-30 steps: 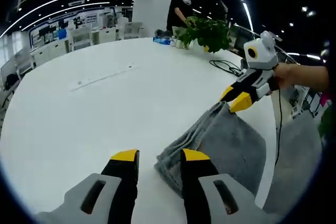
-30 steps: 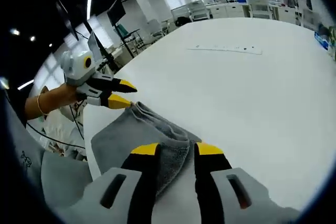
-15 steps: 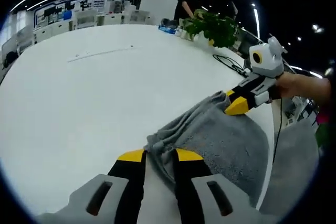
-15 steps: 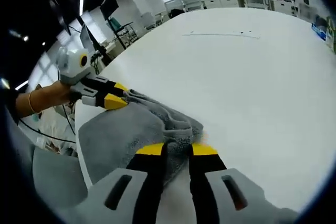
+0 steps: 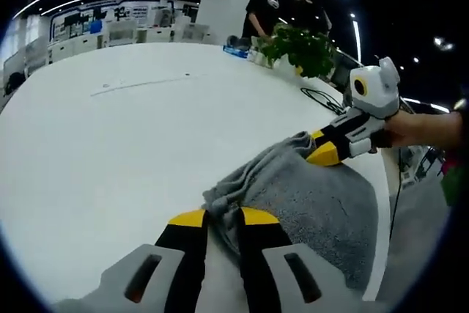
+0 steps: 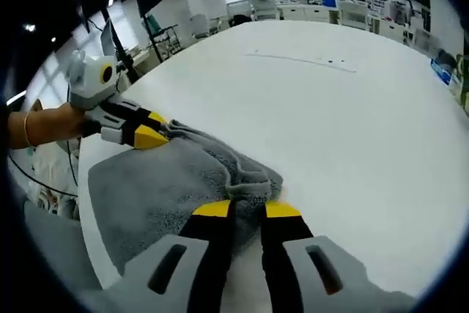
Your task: Fold the towel on the table until its edges align and the towel forms a compact rectangular stack.
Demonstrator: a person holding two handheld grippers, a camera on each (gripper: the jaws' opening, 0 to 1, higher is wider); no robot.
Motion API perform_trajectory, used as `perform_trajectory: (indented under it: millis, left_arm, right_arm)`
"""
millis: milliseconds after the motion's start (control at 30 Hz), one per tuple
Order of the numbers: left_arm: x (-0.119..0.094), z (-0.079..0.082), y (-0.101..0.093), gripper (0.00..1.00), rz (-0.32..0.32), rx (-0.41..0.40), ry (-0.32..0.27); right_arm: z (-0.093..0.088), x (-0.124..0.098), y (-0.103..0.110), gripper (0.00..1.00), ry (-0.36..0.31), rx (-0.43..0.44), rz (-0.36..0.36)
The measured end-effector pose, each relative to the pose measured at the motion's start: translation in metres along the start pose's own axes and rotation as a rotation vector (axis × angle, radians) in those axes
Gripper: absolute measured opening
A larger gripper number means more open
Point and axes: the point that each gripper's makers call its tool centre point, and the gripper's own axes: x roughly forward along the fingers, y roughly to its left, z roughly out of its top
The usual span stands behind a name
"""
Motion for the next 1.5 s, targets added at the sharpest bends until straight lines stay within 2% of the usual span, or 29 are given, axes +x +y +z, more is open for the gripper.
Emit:
perform_trajectory:
  millis: [67, 133, 300, 433, 600, 767, 967, 1067, 1333, 1467, 1500]
  left_arm:
    - [0.007, 0.009, 0.005, 0.15, 0.019, 0.058, 0.013]
    - [0.013, 0.018, 0.009, 0.14, 0.038, 0.104, 0.022]
    - [0.031, 0.036, 0.026, 0.13, 0.045, 0.112, 0.002]
    - [0.042, 0.049, 0.035, 0.12, 0.064, 0.161, -0.016]
    - [0.054, 0.062, 0.051, 0.12, 0.074, 0.143, -0.044]
    - [0.059, 0.069, 0.055, 0.11, 0.093, 0.157, -0.055]
    - [0.06, 0.07, 0.057, 0.11, 0.106, 0.15, -0.068]
    - [0.06, 0.07, 0.056, 0.11, 0.111, 0.157, -0.065]
    - [0.059, 0.071, 0.057, 0.12, 0.114, 0.166, -0.052]
    - [0.057, 0.074, 0.058, 0.14, 0.111, 0.141, -0.041]
    - [0.053, 0.079, 0.059, 0.15, 0.119, 0.107, -0.078]
  right_arm:
    - [0.006, 0.004, -0.007, 0.13, -0.005, 0.032, 0.003]
    - [0.012, 0.008, -0.013, 0.13, -0.012, 0.027, -0.009]
    - [0.028, 0.017, -0.032, 0.13, -0.032, 0.021, -0.047]
    - [0.041, 0.025, -0.044, 0.12, -0.035, 0.01, -0.06]
    - [0.057, 0.035, -0.062, 0.12, -0.068, 0.0, -0.068]
    - [0.065, 0.04, -0.068, 0.12, -0.069, -0.005, -0.072]
    - [0.067, 0.041, -0.07, 0.11, -0.074, -0.014, -0.084]
    - [0.067, 0.041, -0.068, 0.11, -0.085, -0.017, -0.097]
    - [0.068, 0.041, -0.069, 0.12, -0.06, -0.039, -0.117]
    - [0.069, 0.039, -0.069, 0.12, -0.052, -0.05, -0.116]
    - [0.069, 0.037, -0.068, 0.13, -0.062, -0.03, -0.113]
